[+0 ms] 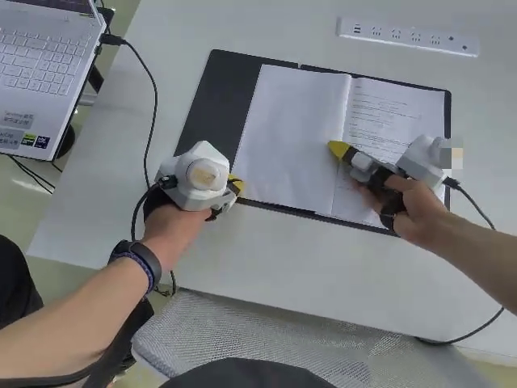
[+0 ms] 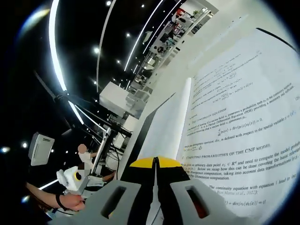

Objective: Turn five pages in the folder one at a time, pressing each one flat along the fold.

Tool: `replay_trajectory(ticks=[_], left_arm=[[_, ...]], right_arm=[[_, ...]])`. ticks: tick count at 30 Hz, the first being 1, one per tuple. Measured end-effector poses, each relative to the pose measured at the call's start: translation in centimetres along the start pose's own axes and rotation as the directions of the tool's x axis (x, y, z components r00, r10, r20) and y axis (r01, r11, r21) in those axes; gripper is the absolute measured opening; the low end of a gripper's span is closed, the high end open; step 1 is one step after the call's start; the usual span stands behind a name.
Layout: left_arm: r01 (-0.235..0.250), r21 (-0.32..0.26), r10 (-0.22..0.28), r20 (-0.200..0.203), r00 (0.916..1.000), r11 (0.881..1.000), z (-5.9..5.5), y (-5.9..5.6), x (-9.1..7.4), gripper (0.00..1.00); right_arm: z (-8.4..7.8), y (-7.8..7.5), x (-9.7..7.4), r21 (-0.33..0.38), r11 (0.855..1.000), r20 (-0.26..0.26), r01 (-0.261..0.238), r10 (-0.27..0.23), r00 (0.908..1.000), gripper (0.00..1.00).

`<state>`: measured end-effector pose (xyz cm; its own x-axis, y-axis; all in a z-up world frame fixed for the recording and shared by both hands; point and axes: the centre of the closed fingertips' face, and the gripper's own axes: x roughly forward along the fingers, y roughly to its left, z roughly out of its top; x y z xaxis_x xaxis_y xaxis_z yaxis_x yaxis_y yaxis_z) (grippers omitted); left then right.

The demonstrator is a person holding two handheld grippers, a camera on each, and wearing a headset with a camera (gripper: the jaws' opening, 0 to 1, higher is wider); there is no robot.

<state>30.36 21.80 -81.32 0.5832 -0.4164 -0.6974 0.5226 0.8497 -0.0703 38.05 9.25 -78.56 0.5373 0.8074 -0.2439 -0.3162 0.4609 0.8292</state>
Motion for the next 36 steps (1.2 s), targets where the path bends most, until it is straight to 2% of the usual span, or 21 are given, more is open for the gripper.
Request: replay_trajectory(ticks=[2,4,9,22,25,30,33,36], left_arm=[[-0.001,-0.003,0.001,0.000,1.0000,1.000,0.0,0.0,0.0,0.00],[-0.002,-0.002,0.002,-0.001,1.0000,1.000,0.0,-0.1,-0.1,0.00],[0.001,-0.019,-0.001,0.005,1.0000,1.000,0.0,-0.1,-0.2,0.00],[0.007,-0.008,-0.007,0.006,1.0000,1.000,-0.1,-0.2,-0.4,0.00],[0.009,-0.008,-0.009,0.006,0.9999,1.000,-0.1,-0.2,-0.5,0.00],[0.004,-0.027,-0.004,0.018,0.9998,1.000,-0.1,-0.2,-0.6,0.00],[0.005,-0.026,-0.005,0.014,0.9999,1.000,-0.1,-0.2,-0.6,0.00],[0.009,-0.024,-0.008,0.016,0.9998,1.000,-0.1,-0.1,-0.6,0.00]], right_arm=[[-1.0,0.6,-0.5,-0.009,1.000,-0.015,-0.006,0.006,0.9999,0.00],[-1.6,0.2,-0.8,-0.016,1.000,-0.032,-0.009,0.009,0.9995,0.00],[-3.7,1.3,-1.9,-0.024,1.000,-0.059,-0.014,0.013,0.9982,0.00],[-6.6,2.7,-4.0,0.002,1.000,-0.071,-0.009,0.009,0.9974,0.00],[-6.9,2.2,-4.3,-0.007,1.000,-0.081,-0.004,0.004,0.9967,0.00],[-6.8,1.8,-4.4,0.009,1.000,-0.057,0.016,-0.016,0.9982,0.00],[-7.5,1.5,-4.8,-0.020,0.999,-0.080,0.028,-0.030,0.9963,0.00],[-7.8,1.2,-5.1,0.000,0.999,-0.073,0.038,-0.038,0.9966,0.00]])
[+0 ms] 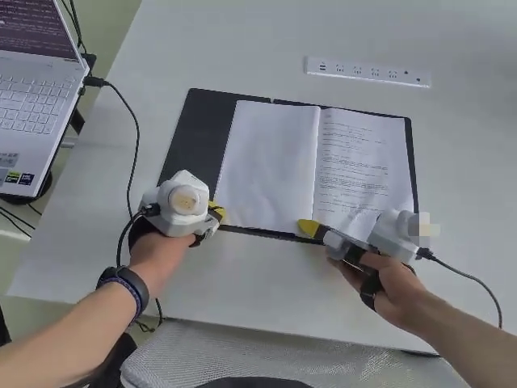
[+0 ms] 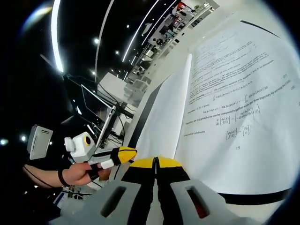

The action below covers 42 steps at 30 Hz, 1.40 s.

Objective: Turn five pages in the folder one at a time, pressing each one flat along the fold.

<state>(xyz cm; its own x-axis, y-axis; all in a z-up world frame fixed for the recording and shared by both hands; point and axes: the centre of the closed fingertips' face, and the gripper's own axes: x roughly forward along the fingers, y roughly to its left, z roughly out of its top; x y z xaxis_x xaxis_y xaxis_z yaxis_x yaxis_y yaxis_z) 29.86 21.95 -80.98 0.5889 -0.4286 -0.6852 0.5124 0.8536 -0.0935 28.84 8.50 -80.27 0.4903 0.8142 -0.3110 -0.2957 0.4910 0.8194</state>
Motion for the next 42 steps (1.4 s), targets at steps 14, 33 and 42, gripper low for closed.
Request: replay_trajectory(ticks=[14,33,42], left_arm=[[0.028,-0.027,-0.029,-0.025,0.9993,0.999,0.0,-0.5,0.1,0.04],[0.063,-0.028,-0.062,0.026,0.9977,0.998,2.1,-3.4,-1.4,0.24],[0.050,-0.002,-0.050,0.047,0.9976,0.999,2.7,-3.6,-2.6,0.29]], right_arm=[[-0.8,0.4,-1.4,-0.010,1.000,-0.003,0.028,-0.028,0.9996,0.00],[0.9,0.0,-6.7,-0.115,0.989,0.043,0.088,-0.084,0.9956,0.18],[2.5,-0.4,-10.1,-0.211,0.968,0.072,0.138,-0.125,0.9895,0.24]])
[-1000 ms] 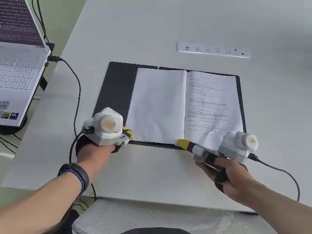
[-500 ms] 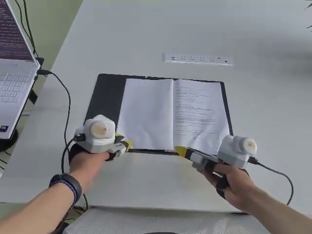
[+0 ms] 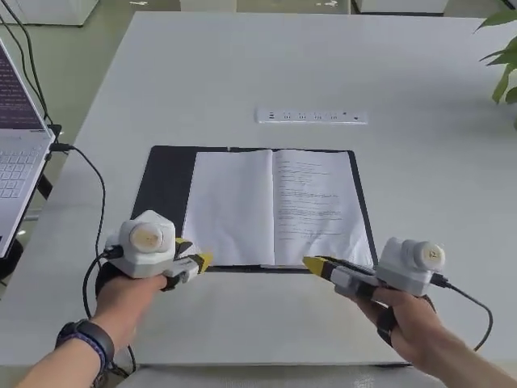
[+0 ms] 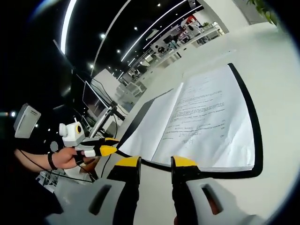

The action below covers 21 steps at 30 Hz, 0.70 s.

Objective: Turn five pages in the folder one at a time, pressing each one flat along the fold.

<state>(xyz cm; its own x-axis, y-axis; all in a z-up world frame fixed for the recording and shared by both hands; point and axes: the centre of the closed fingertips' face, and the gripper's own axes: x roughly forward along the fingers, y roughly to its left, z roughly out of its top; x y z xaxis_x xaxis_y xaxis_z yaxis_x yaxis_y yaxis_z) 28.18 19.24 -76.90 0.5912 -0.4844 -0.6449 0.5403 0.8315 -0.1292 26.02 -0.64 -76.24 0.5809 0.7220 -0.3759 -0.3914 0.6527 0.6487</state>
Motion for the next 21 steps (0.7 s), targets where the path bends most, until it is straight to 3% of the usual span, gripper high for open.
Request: replay_trajectory(ticks=[9,15,21], left_arm=[[-0.003,0.003,0.003,0.028,0.9996,1.000,0.1,-0.4,-2.4,0.37],[-0.023,-0.009,0.023,0.028,0.9994,1.000,-0.1,-0.2,-4.1,0.42],[-0.035,-0.013,0.035,0.047,0.9983,0.999,0.4,-0.2,-5.8,0.49]], right_arm=[[1.3,-1.7,-3.9,-0.070,0.995,0.031,0.071,-0.069,0.9972,0.36],[2.2,-2.0,-6.3,-0.103,0.988,0.071,0.116,-0.109,0.9915,0.43],[2.2,-2.2,-8.0,-0.154,0.977,0.067,0.148,-0.139,0.9881,0.50]])
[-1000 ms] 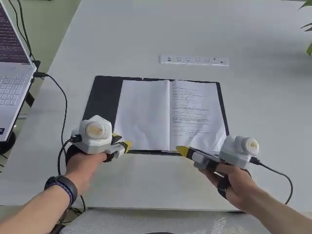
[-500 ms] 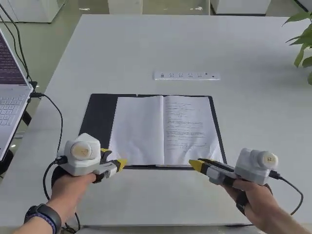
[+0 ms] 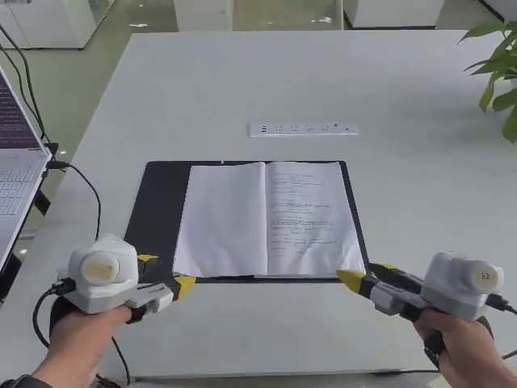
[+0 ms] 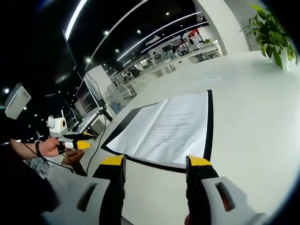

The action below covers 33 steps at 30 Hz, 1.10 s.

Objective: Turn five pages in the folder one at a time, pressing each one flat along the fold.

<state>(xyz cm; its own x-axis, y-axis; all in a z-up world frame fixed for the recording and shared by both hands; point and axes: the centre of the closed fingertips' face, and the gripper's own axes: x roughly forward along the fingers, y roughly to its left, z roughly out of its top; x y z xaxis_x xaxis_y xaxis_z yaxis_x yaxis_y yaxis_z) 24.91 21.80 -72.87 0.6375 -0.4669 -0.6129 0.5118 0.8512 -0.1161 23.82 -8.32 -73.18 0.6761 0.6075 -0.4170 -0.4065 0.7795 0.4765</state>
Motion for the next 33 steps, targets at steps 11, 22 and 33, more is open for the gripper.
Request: replay_trajectory(ticks=[11,22,33], left_arm=[[-0.047,-0.051,0.049,0.046,0.9977,0.998,1.4,1.4,-3.2,0.57],[-0.081,-0.083,0.086,0.051,0.9950,0.993,1.1,0.8,-4.4,0.62],[-0.086,-0.064,0.090,0.068,0.9936,0.994,3.3,0.0,-3.6,0.63]], right_arm=[[1.9,0.3,-2.7,0.001,1.000,0.066,0.010,-0.010,0.9978,0.57],[2.7,0.7,-4.5,-0.072,0.997,0.044,0.027,-0.024,0.9987,0.67],[2.5,1.4,-5.2,-0.041,0.999,0.055,0.021,-0.019,0.9983,0.67]])
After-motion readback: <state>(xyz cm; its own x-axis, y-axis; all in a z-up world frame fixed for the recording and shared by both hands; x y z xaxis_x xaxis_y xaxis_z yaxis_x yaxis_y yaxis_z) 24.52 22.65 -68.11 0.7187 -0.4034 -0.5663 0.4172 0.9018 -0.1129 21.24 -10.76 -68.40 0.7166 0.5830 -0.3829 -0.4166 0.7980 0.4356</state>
